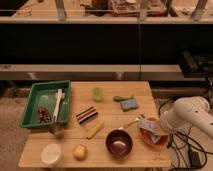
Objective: Wipe red bowl with towel
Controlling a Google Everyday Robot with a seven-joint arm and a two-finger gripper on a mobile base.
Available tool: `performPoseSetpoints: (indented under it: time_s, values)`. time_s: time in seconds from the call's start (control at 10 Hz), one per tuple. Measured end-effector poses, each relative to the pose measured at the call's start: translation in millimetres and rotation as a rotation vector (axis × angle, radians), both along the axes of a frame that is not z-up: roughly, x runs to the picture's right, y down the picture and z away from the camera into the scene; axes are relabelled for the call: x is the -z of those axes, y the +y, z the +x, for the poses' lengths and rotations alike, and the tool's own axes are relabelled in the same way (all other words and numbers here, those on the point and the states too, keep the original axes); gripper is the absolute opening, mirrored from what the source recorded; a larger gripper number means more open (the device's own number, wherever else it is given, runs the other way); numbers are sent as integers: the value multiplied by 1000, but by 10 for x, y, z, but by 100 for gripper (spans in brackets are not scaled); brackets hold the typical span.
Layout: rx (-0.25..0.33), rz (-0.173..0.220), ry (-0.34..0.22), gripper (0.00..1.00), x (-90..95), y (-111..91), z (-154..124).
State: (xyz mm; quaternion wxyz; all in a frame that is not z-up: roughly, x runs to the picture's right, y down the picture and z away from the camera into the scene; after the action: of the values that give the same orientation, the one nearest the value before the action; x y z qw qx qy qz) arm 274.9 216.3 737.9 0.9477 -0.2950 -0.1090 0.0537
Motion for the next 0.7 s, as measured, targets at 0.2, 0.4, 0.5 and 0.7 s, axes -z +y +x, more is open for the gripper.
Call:
performPoseSetpoints:
  time_s: [0.2,0.4,0.5,0.7]
  values:
    - [-17,-13,-12,0,4,82,38]
    - [-28,-27,-11,0,14,163,100]
    - [-30,-30,-4,0,17,175,141]
    - [-22,-36,34,0,14,176,324]
